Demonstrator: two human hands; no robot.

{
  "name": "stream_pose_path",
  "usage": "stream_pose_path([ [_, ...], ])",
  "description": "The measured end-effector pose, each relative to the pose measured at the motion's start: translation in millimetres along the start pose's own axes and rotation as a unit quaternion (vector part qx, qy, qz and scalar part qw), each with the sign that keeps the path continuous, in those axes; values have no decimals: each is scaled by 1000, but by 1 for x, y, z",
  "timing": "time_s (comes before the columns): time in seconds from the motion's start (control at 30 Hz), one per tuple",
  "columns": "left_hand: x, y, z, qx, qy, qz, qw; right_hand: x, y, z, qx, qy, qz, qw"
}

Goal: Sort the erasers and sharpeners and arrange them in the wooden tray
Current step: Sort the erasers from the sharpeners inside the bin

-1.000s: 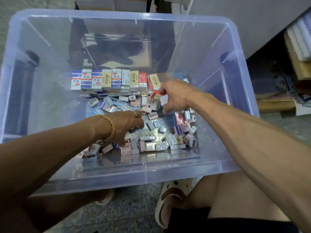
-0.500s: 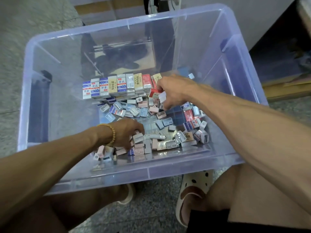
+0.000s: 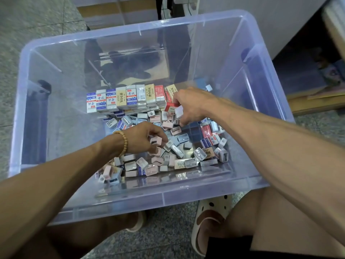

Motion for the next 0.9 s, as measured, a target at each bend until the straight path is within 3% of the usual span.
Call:
stream_pose_path([
  [0.07,-3,-3,6,-2,-12,4,1000,0,0,1,-3,2,6,1000],
  [0.17,-21,-13,15,-47,-117,-52,991,1,0,4,-13,2,8,1000],
  [0.33,-48,-26,24,-109,-301,-168,932,0,-3,10,-32,0,7,999],
  [0.5,-48,-31,23,-102,-362,-208,903,0,-3,11,-35,-3,4,999],
  [0.63,-50,-31,20,-128,-353,-169,911,-1,-4,10,-33,4,6,999],
  [0.77,-65,-36,25,-136,-333,-189,914,-2,-1,12,-40,4,-3,999],
  [0.9,-64,-35,20,-115,-206,-178,955,1,3,15,-57,-2,-4,998],
])
Point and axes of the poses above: each hand's wrist, its own y-axis away from the middle knuckle, its own x-axis out of the back of the hand, z = x × y, the point moved 5 cm from there along -y, towards the middle knuckle, and after that the axes turned 13 degrees about -x, right-handed, at the moved point
